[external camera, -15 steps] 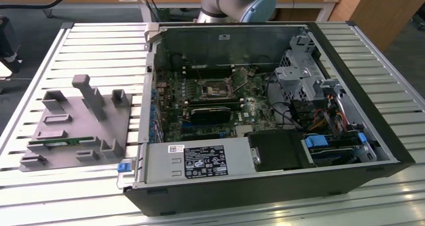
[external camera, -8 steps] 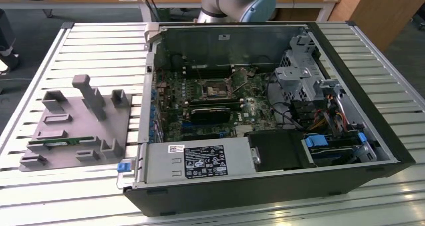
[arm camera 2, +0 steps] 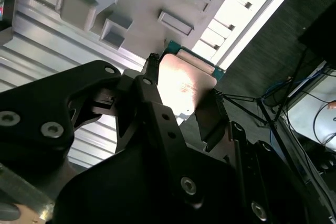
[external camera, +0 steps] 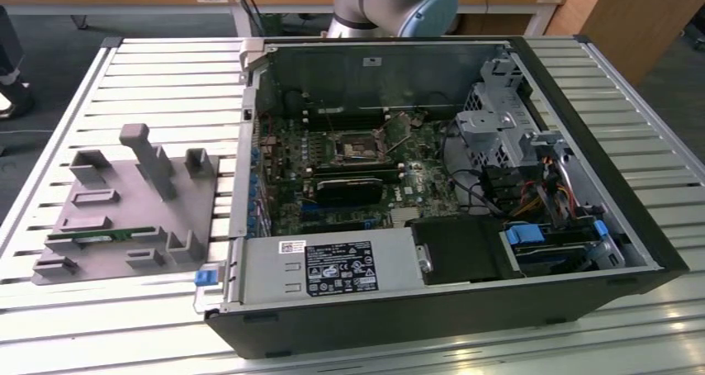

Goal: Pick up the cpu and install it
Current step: 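Pick up the cpu and move it towards the insertion slot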

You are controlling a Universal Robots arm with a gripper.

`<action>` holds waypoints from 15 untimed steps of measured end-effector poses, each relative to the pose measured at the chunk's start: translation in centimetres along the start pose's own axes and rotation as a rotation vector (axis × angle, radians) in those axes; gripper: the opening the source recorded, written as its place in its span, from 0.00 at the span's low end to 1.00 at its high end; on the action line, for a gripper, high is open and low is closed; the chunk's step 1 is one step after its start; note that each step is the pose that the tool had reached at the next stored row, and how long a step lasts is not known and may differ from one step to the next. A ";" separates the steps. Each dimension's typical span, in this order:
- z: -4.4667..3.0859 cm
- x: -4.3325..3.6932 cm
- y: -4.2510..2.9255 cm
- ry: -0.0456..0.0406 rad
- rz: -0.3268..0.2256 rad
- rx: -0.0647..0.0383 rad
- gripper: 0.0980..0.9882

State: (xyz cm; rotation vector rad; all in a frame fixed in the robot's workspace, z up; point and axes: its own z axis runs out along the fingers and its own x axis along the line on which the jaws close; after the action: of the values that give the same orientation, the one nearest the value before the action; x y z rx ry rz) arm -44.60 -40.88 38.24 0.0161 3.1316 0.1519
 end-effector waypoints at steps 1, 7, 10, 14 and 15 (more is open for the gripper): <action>0.00 -0.25 0.00 0.0001 0.000 0.000 0.48; 0.01 -1.90 0.02 0.0001 0.000 -0.001 0.48; 0.02 -2.72 0.03 0.0000 0.000 -0.001 0.48; 0.03 -3.63 0.04 0.0000 0.000 -0.001 0.48; 0.03 -3.83 0.05 0.0000 0.000 -0.001 0.48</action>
State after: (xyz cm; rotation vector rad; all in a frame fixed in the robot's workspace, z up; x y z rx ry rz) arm -40.77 -40.87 38.24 0.0160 3.1315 0.1541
